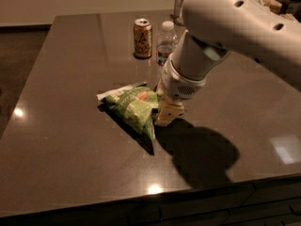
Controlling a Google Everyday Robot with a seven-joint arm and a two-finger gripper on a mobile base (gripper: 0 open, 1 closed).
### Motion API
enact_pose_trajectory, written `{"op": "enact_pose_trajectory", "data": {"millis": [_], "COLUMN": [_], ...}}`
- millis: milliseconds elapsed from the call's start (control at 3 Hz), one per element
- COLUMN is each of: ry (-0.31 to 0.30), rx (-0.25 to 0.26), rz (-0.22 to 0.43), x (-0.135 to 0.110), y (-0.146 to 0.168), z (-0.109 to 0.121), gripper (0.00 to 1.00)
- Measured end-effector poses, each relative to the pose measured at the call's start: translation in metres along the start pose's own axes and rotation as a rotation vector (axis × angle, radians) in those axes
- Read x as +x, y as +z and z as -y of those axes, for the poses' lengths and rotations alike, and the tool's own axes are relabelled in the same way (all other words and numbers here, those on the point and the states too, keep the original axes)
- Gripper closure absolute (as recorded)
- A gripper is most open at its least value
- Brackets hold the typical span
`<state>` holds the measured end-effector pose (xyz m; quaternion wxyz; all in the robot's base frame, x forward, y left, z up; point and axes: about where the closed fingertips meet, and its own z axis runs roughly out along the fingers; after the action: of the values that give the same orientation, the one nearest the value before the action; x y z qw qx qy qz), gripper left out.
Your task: Move green jalapeno chip bag near water bottle
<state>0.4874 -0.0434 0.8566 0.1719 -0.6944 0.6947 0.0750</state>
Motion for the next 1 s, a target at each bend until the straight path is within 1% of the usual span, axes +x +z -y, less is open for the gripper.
{"op": "enact_pose_trajectory", "data": {"millis": [333,667,1000], "ry": [-0.011,-0.007,0.005], "rx": [-0.001,-0.002,-0.001], "rz": [-0.009,-0.021,-0.031], "x": [0.005,0.014,0.025], "y": [-0.001,-0.001,-0.003], "z": [0.007,0.009,0.008], "gripper": [0.29,0.06,0.0]}}
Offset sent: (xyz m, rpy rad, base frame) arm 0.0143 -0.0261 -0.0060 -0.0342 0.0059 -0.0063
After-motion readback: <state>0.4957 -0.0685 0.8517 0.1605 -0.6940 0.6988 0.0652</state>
